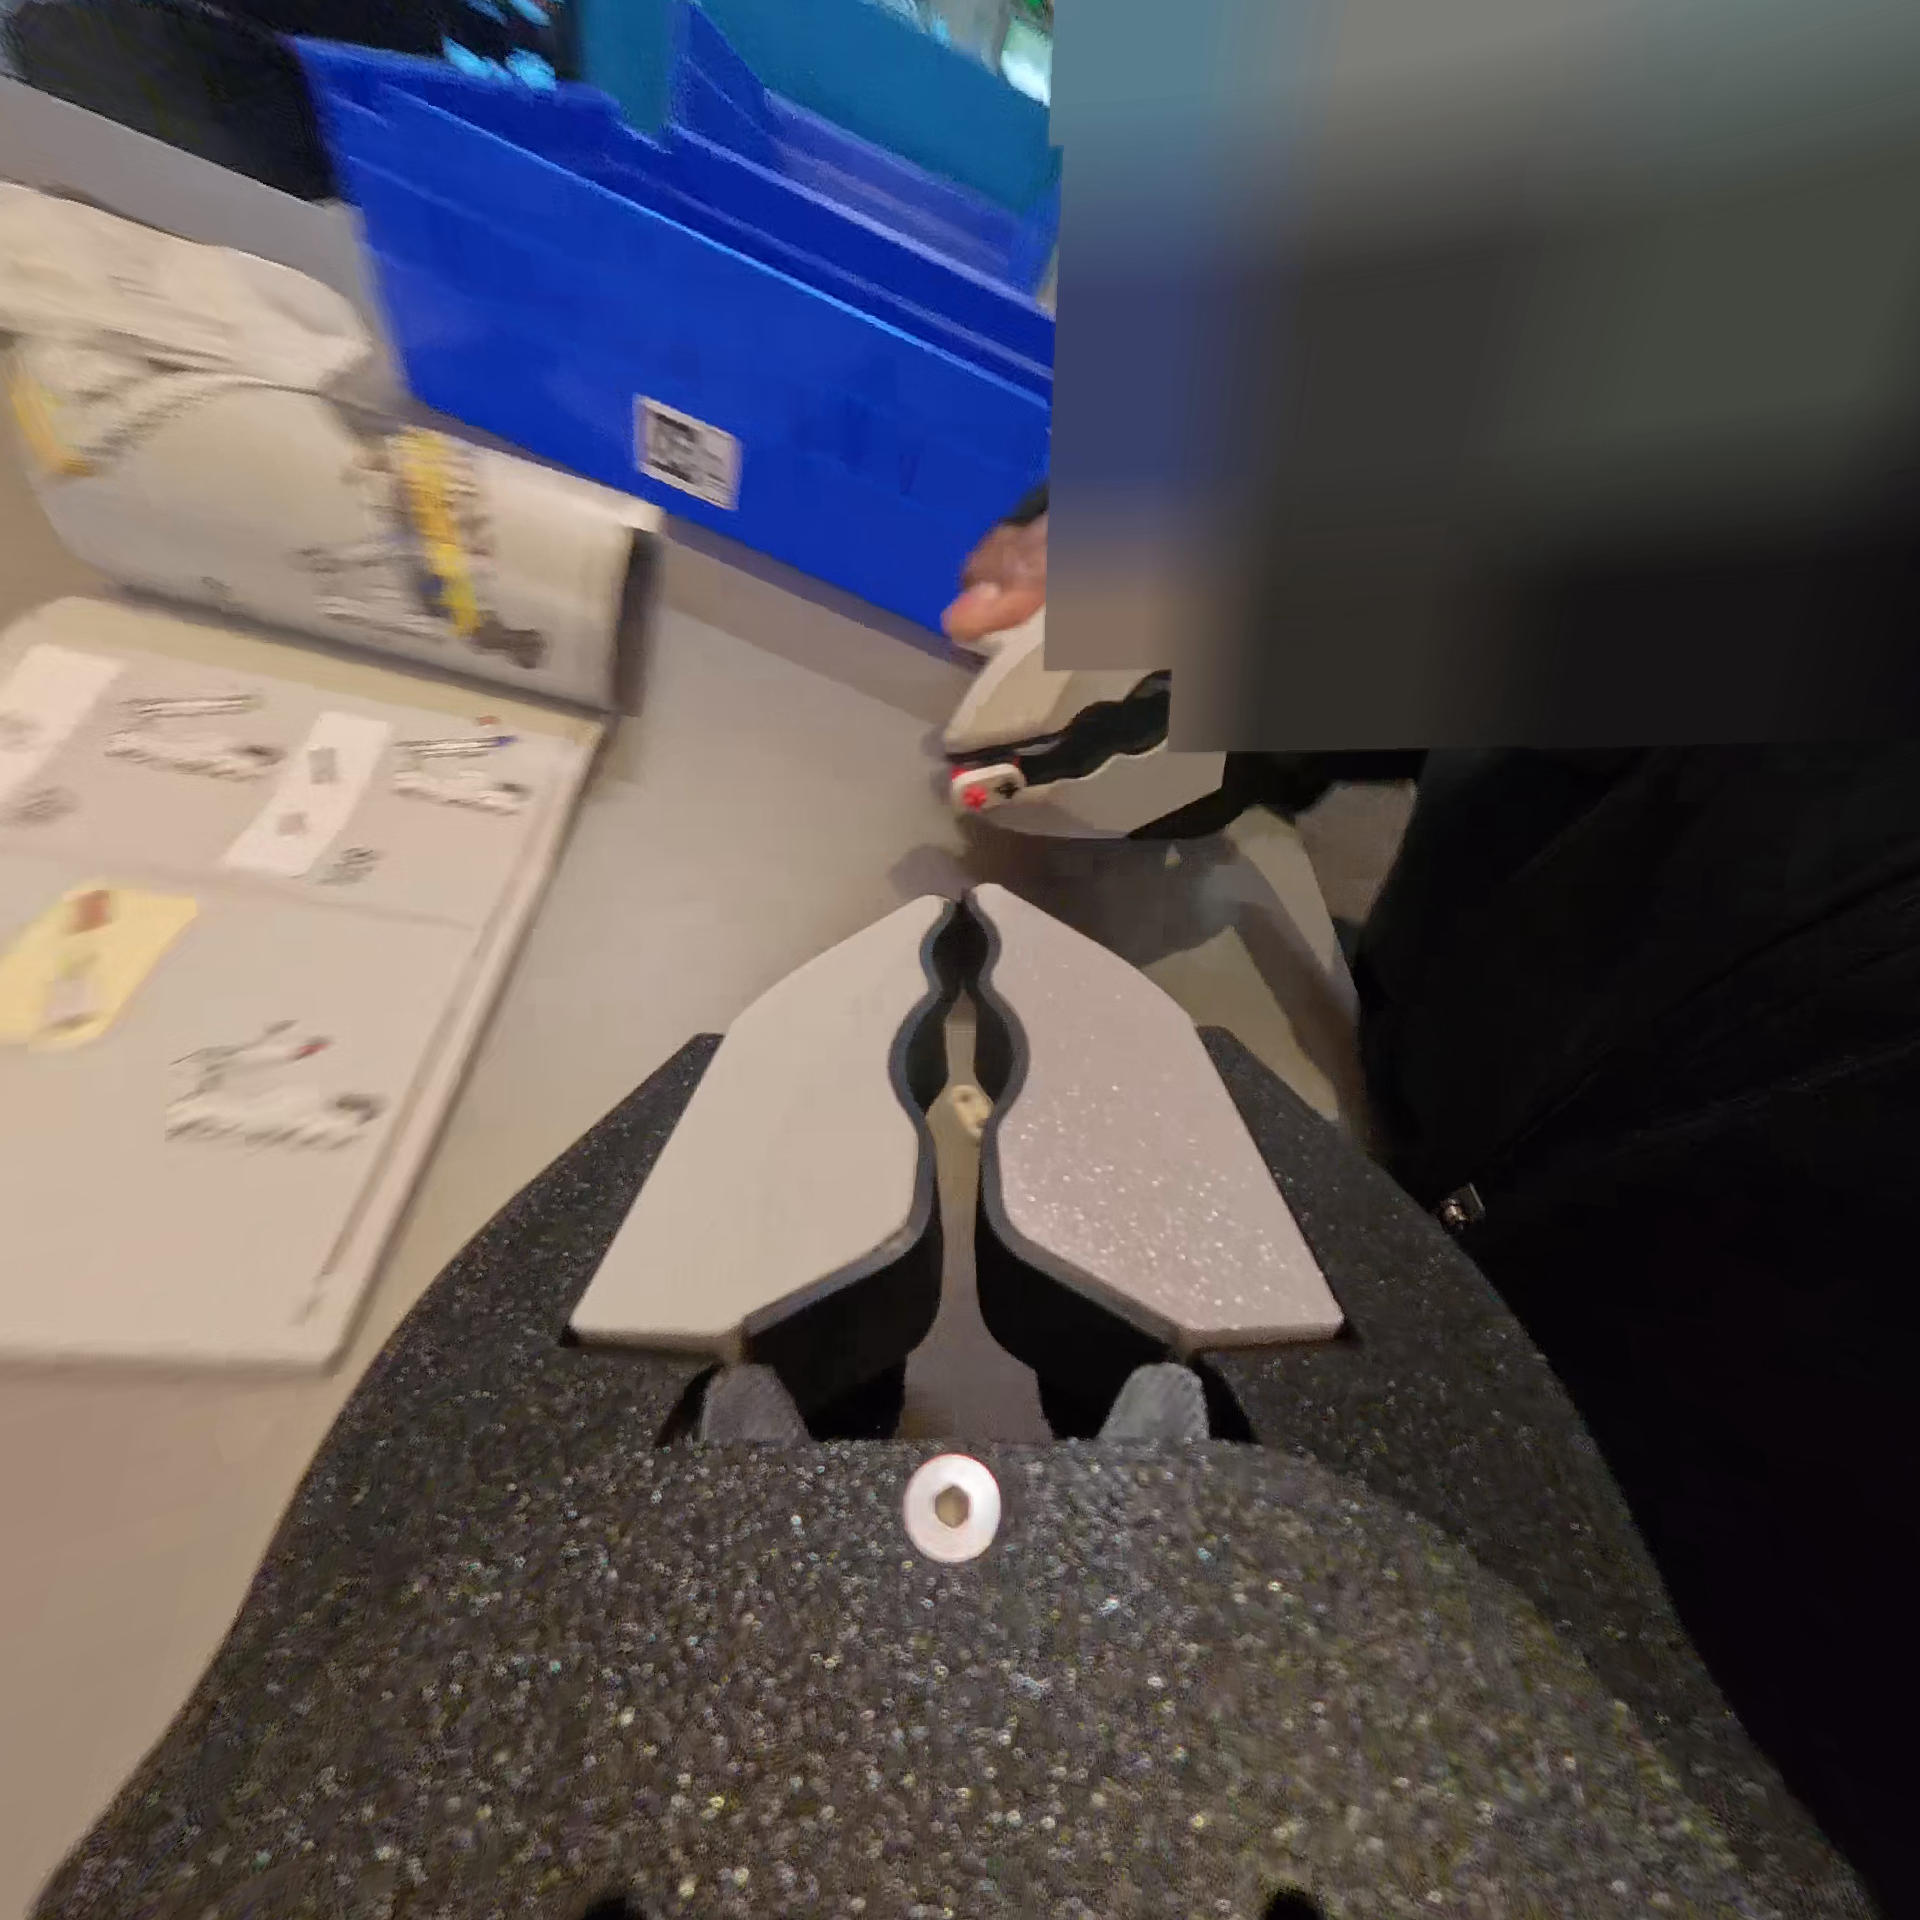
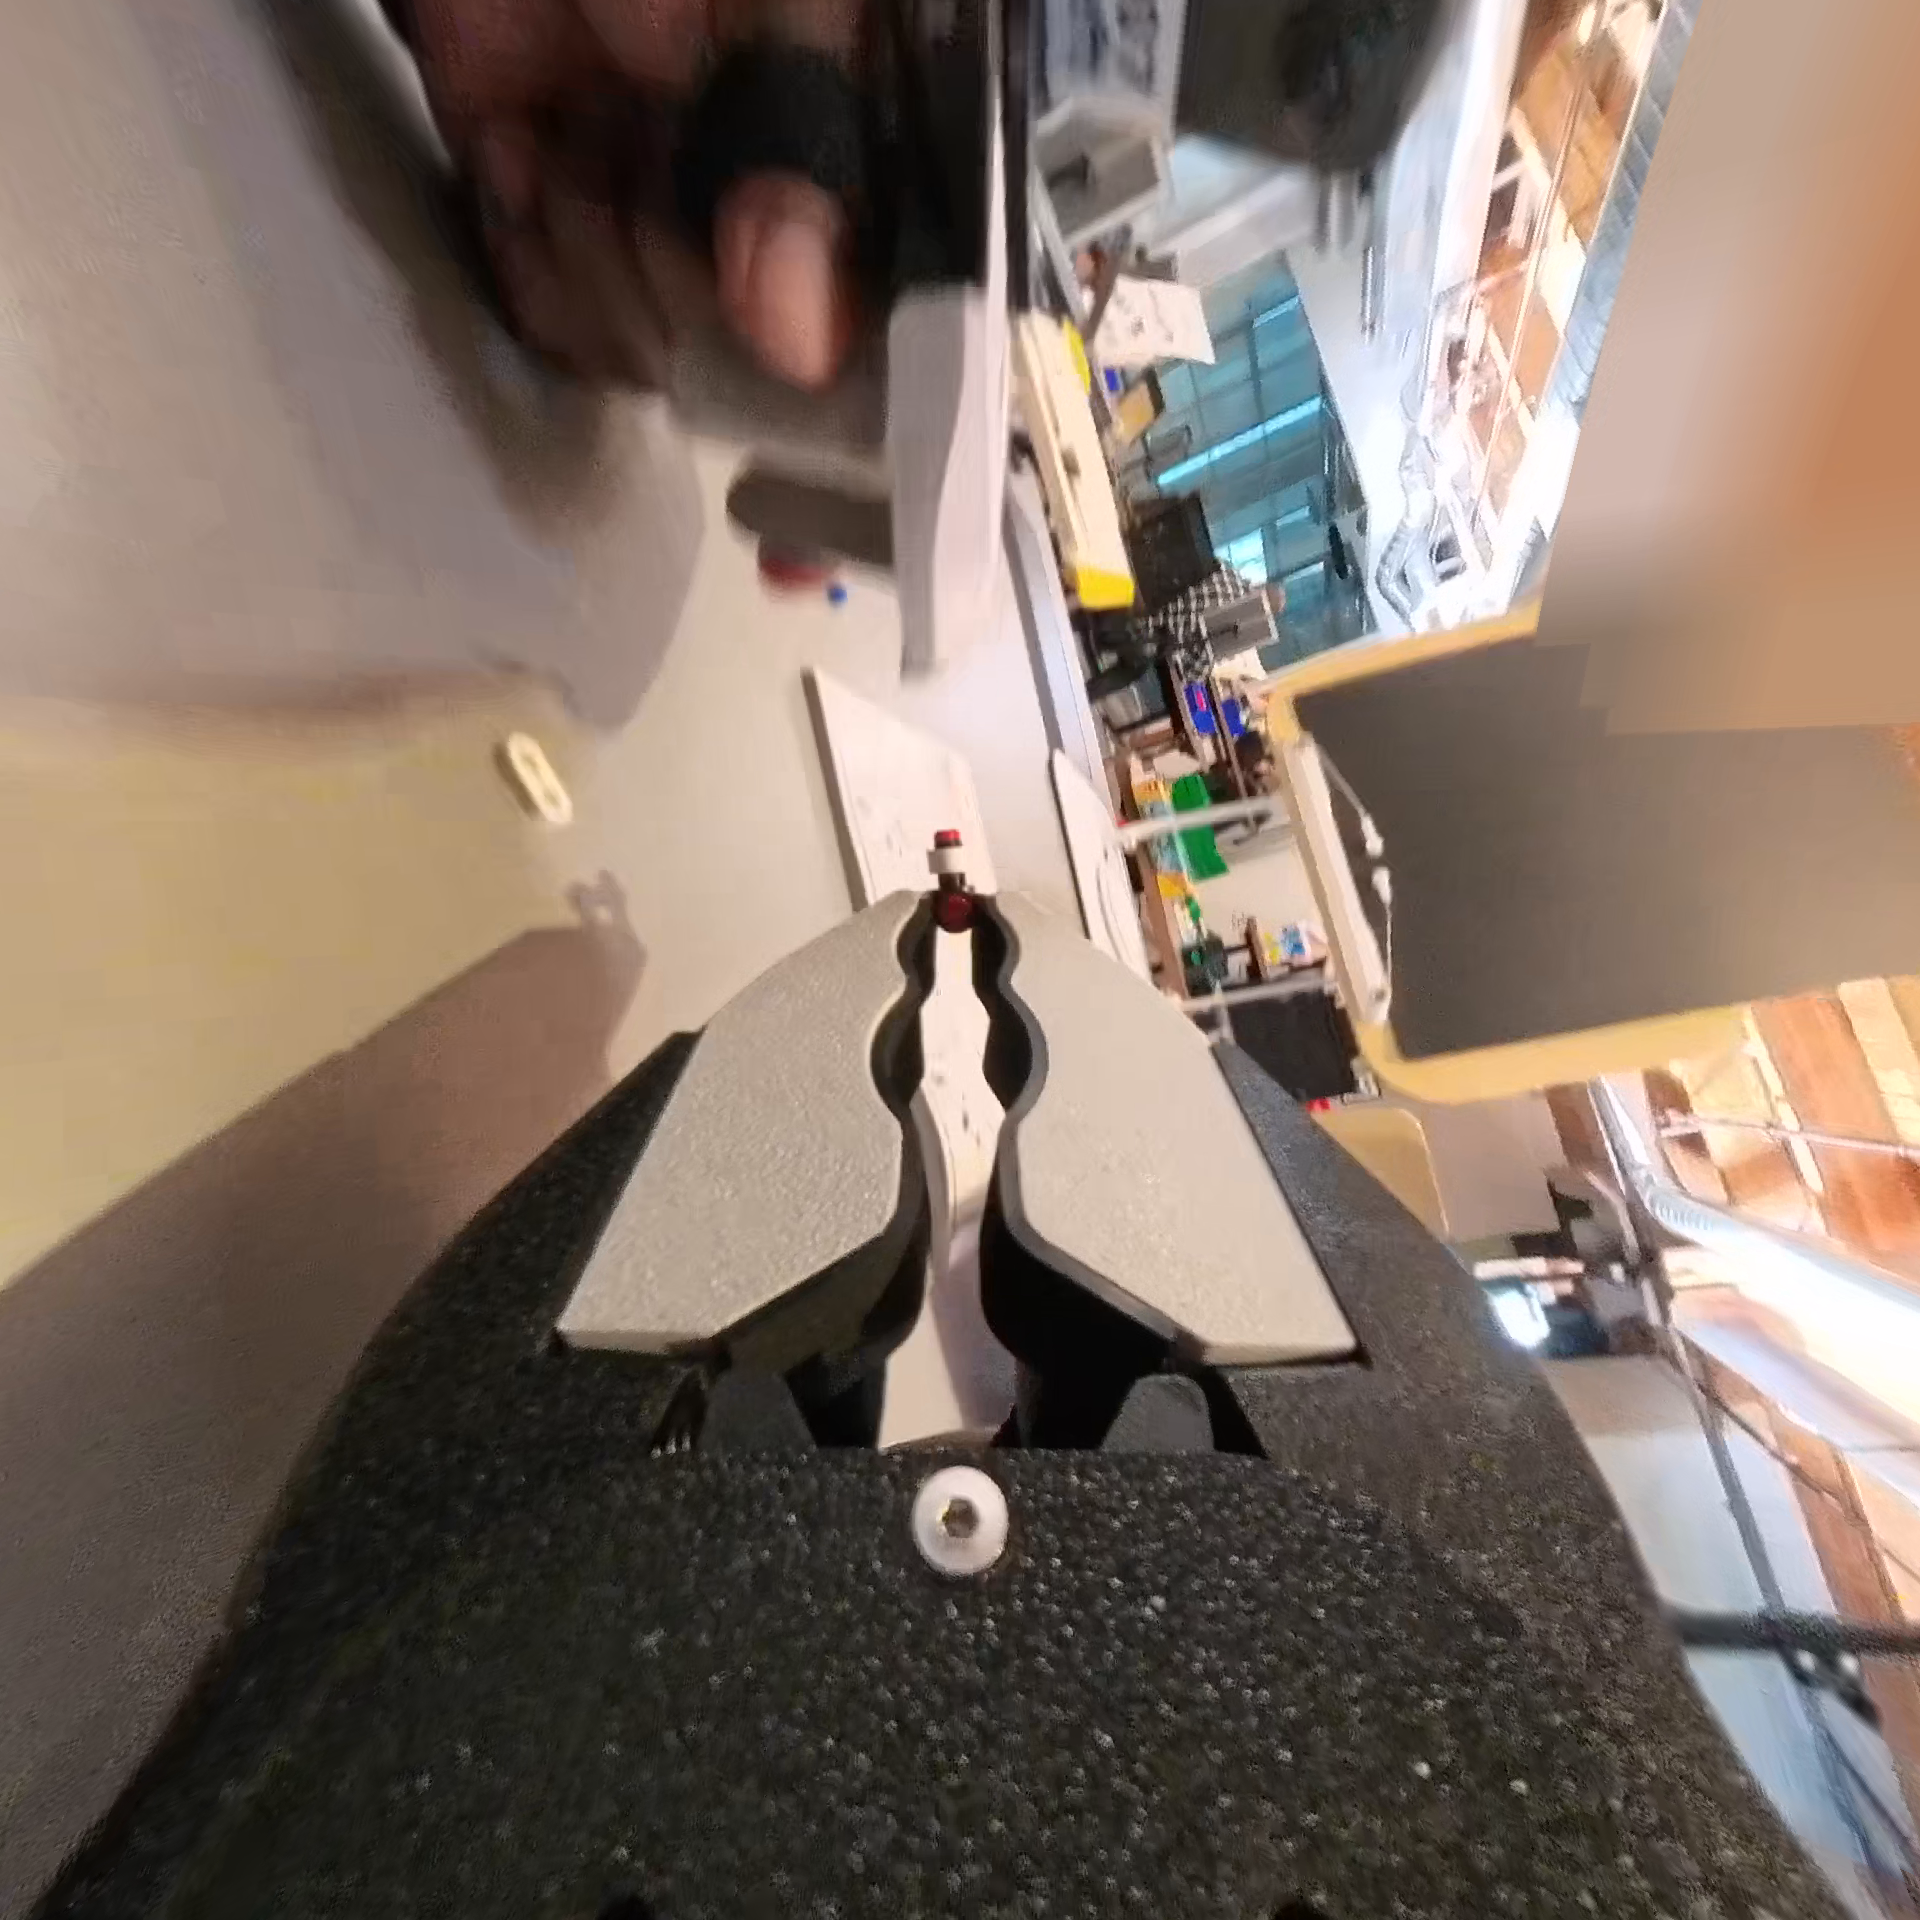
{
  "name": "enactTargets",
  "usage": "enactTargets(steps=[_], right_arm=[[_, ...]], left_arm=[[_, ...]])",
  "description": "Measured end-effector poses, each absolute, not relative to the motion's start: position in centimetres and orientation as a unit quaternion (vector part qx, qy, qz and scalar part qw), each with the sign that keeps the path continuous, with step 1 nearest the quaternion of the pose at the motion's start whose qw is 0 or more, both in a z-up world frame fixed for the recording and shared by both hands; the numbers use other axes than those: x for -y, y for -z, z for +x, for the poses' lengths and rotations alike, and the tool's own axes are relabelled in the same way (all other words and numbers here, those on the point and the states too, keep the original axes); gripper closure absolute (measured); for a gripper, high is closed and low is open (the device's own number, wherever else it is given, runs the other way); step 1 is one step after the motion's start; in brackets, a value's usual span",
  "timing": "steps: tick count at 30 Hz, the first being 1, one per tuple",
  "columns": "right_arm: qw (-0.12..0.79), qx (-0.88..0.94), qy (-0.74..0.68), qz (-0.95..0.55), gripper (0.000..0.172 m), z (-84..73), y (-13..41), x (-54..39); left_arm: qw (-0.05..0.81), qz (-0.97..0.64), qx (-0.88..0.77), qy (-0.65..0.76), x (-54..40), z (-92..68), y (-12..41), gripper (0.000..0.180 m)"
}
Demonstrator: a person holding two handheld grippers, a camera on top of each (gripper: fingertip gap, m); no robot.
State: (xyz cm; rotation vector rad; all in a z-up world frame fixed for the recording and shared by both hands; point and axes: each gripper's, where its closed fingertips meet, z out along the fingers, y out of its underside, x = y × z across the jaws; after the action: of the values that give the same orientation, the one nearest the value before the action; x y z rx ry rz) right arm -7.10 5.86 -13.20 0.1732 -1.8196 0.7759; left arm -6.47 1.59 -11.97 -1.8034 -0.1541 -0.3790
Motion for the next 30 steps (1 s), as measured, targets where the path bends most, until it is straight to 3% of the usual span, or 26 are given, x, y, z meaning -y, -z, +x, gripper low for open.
enactTargets(steps=[6,13,30], right_arm=[[0.534,0.774,-0.33,0.083,0.165,-6.9,13.7,-4.8],[0.553,0.77,-0.309,0.071,0.165,-7.3,13.4,-4.2],[0.559,0.768,-0.3,0.083,0.164,-6.9,13.5,-3.5]], left_arm=[[0.572,-0.805,0.046,0.148,-2.0,-6.2,13.2,0.18],[0.569,-0.81,0.073,0.126,-4.1,-5.5,13.6,0.157],[0.582,-0.796,0.1,0.132,-4.6,-5.2,13.3,0.164]])
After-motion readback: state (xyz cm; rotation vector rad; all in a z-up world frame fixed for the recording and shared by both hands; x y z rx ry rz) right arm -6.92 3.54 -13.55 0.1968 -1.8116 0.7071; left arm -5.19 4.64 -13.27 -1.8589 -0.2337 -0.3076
